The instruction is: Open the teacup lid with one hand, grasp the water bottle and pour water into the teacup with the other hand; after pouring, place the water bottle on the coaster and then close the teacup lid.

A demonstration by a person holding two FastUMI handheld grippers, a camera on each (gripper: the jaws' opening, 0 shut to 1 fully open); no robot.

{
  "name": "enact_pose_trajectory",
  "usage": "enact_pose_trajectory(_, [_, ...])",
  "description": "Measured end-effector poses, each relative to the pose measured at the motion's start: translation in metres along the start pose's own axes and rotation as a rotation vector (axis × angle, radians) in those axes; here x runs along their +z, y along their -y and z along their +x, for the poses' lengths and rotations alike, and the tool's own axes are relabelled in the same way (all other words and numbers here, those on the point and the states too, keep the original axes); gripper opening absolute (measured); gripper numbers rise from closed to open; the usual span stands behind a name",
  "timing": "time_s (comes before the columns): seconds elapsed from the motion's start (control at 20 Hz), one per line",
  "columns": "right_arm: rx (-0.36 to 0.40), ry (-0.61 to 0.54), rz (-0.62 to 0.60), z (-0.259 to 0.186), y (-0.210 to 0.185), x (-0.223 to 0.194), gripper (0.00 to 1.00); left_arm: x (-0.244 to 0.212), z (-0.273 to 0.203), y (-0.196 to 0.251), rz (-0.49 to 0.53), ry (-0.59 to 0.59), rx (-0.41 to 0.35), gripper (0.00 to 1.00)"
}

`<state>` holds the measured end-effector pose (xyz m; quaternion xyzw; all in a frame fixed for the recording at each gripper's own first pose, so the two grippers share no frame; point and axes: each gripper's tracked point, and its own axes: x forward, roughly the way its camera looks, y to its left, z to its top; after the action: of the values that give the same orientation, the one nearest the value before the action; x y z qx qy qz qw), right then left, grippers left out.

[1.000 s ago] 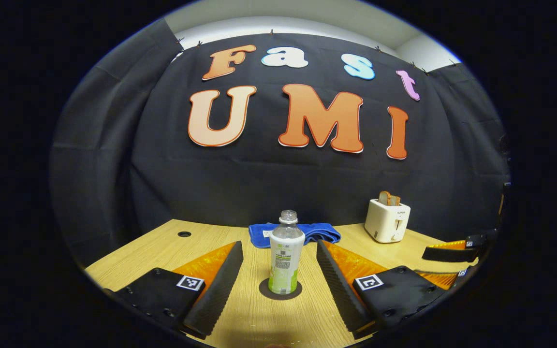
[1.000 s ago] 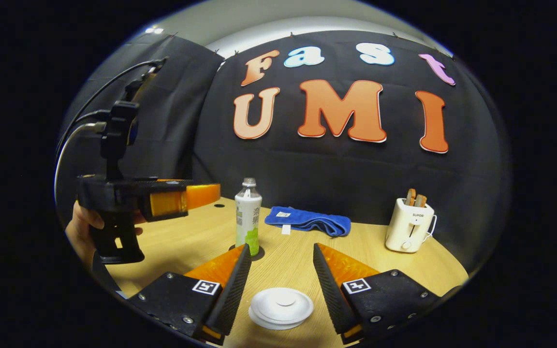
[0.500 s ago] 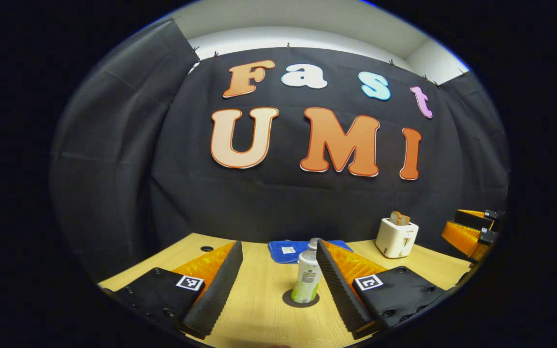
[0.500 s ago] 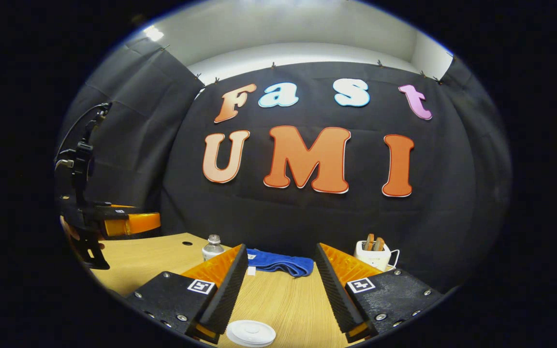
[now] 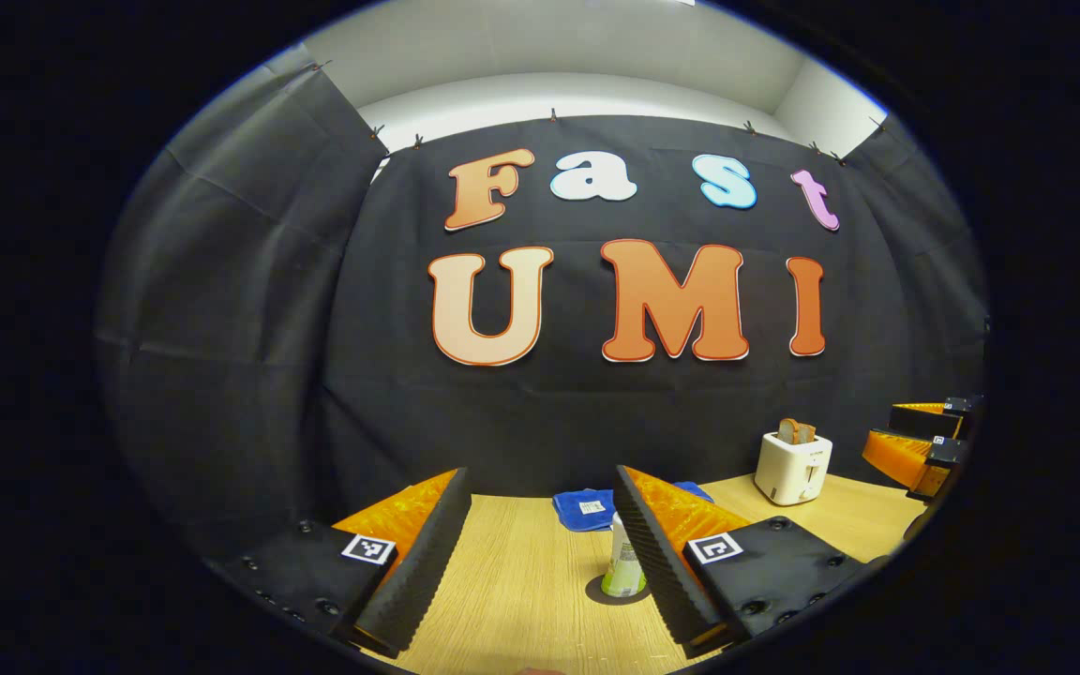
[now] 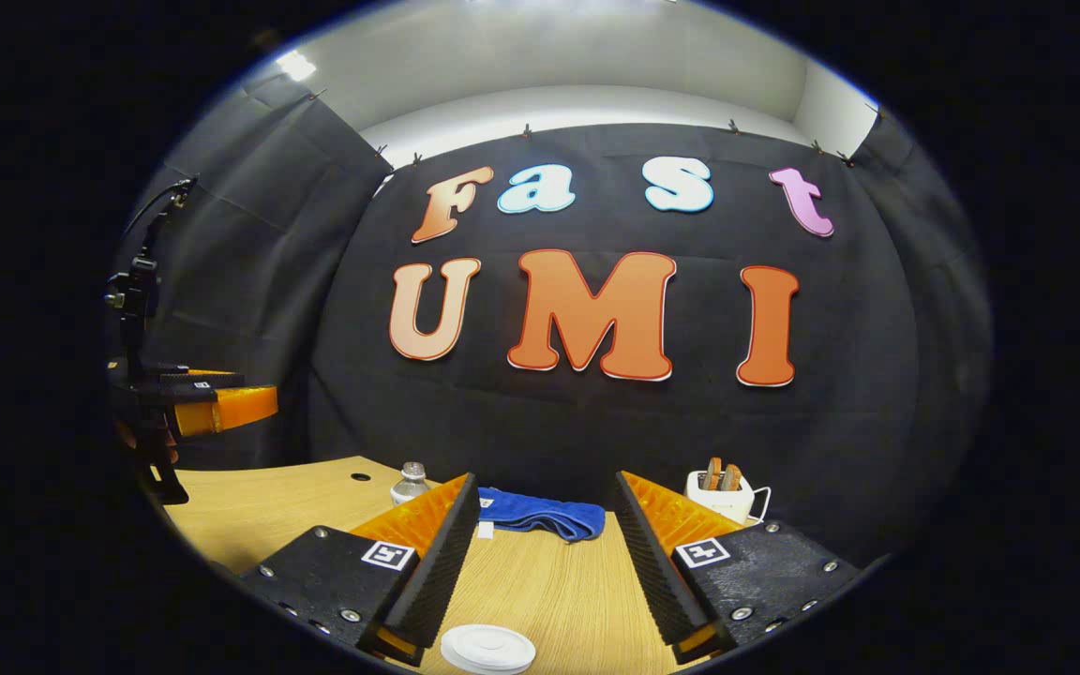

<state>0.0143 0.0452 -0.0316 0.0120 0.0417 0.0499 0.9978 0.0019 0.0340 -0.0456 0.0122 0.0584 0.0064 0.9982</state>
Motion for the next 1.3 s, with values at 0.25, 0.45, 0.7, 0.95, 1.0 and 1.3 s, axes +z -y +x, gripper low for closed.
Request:
enact_pose_trajectory(0.25, [0.006, 0.000, 0.027, -0.001, 0.003, 0.001, 0.86, 0.005, -0.004, -0.002, -0.009, 0.016, 0.007, 0.96])
enact_pose_trajectory(0.45, [0.000, 0.006, 0.010, -0.001, 0.007, 0.001, 0.86, 0.007, -0.005, 0.003, 0.000, 0.022, -0.003, 0.97])
enact_pose_trajectory(0.7, [-0.018, 0.008, -0.006, -0.001, 0.017, 0.001, 0.86, 0.006, -0.004, 0.008, 0.012, 0.018, -0.008, 0.98])
enact_pose_trajectory(0.95, [-0.024, 0.001, 0.001, -0.003, 0.023, -0.002, 0.86, 0.011, -0.001, 0.004, 0.026, 0.048, 0.047, 0.98])
enact_pose_trajectory(1.0, [-0.028, 0.002, 0.000, -0.004, 0.025, -0.001, 0.86, 0.011, -0.001, 0.004, 0.021, 0.051, 0.049, 0.96])
enact_pose_trajectory(1.3, [-0.044, 0.004, -0.004, -0.004, 0.034, -0.003, 0.86, 0.010, -0.002, 0.002, 0.023, 0.050, 0.067, 0.96])
